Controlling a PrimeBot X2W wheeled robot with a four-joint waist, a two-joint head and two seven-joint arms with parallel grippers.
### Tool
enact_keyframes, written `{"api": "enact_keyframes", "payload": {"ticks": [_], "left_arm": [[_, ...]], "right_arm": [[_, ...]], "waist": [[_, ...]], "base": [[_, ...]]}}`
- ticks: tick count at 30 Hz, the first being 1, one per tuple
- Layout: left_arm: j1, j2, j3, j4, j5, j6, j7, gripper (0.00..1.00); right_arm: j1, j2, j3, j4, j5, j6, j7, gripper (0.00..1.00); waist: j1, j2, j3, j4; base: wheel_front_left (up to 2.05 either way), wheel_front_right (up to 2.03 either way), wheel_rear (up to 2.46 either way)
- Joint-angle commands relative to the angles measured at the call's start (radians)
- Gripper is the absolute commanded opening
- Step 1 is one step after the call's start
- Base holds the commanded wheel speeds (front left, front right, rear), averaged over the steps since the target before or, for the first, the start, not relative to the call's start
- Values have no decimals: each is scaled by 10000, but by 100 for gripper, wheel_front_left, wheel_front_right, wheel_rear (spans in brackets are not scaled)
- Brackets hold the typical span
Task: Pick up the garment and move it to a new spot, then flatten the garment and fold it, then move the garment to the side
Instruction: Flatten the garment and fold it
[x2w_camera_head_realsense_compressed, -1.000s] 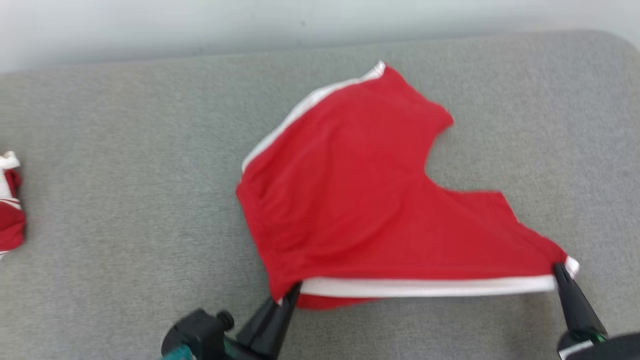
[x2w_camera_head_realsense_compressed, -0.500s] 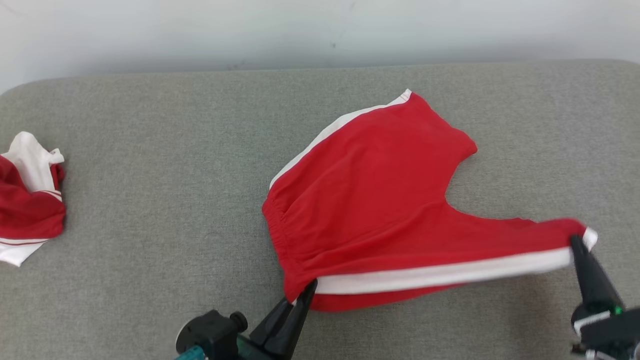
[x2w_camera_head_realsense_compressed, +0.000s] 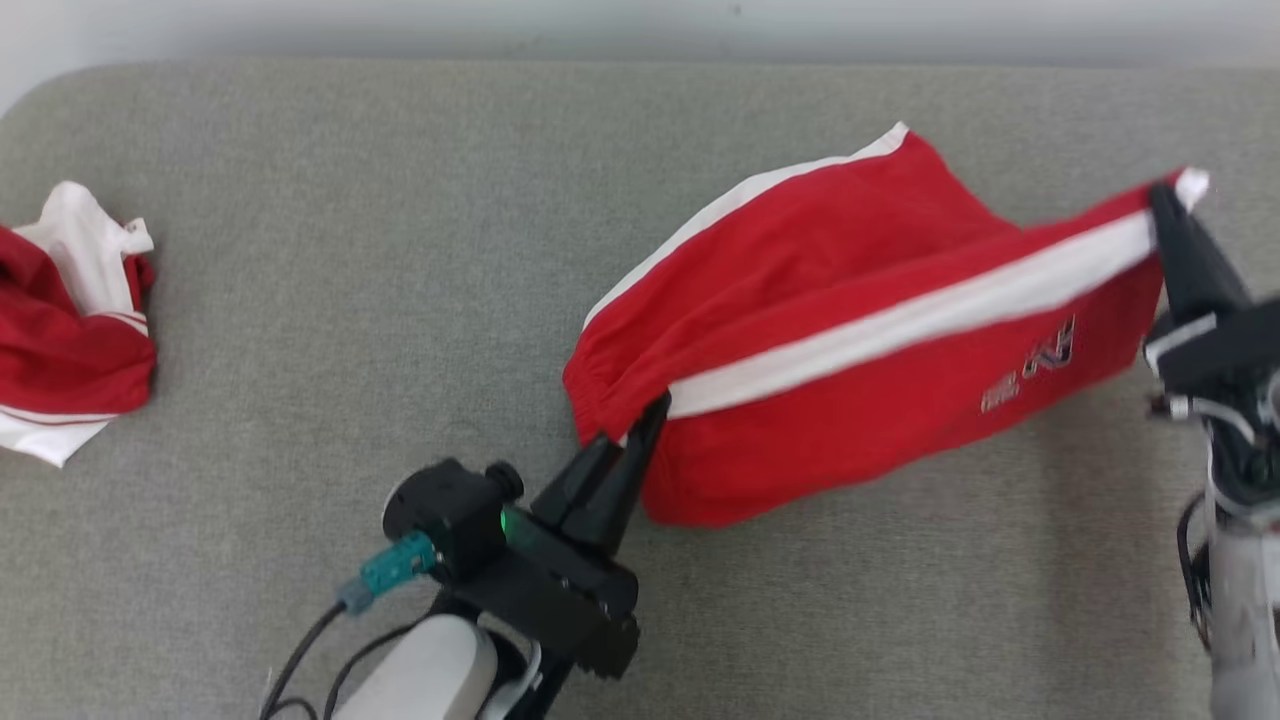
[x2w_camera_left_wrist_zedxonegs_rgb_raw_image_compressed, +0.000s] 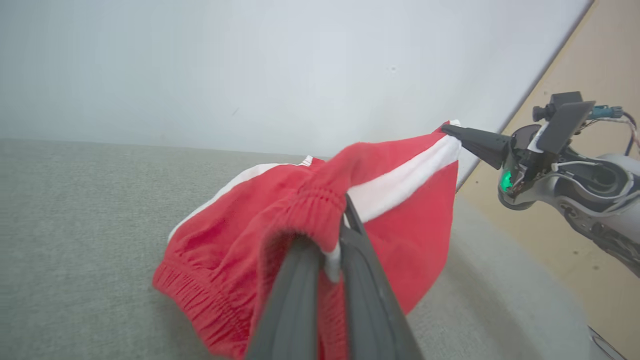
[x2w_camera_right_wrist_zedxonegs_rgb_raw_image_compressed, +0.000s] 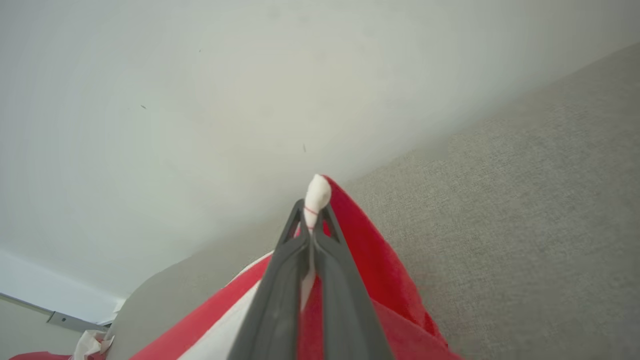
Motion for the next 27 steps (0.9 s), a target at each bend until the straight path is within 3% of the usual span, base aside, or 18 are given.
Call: {"api": "enact_keyframes", "payload": {"ticks": [1, 10, 19, 20, 21, 22, 27], "left_arm": [[-154, -28, 72, 84, 30, -22, -7, 0], [-1549, -514, 729, 1237, -152, -237, -5, 0], [-2661, -759, 251, 2441, -282, -266, -7, 0], [-2728, -783, 219, 2509, -316, -267, -5, 27], [-2752, -803, 217, 2572, -327, -266, -7, 75], [-2772, -816, 227, 2665, -284, -259, -5, 100], [-2541, -853, 219, 2694, -218, -262, -7, 100]], "right_arm": [[-349, -37, 54, 181, -75, 10, -59, 0], [-3559, -74, 874, 3649, -1082, 10, -662, 0], [-5437, -309, 1720, 6365, -1921, 10, -1661, 0], [-5542, -307, 1810, 6555, -1924, 10, -1787, 37], [-5600, -289, 1898, 6735, -1893, 10, -1903, 87], [-5628, -300, 2010, 6872, -1854, 10, -1990, 100], [-5458, -558, 2463, 7342, -1413, 10, -2302, 100]], "waist": [[-2, -2, 388, 323], [-2, -2, 1073, 961], [-2, -2, 1509, 1242], [-2, -2, 1515, 1250], [-2, -2, 1505, 1256], [-2, -2, 1485, 1254], [-2, -2, 1182, 1237]], "base": [[0, 0, 0], [0, 0, 0], [0, 0, 0], [0, 0, 0], [0, 0, 0], [0, 0, 0], [0, 0, 0]]}}
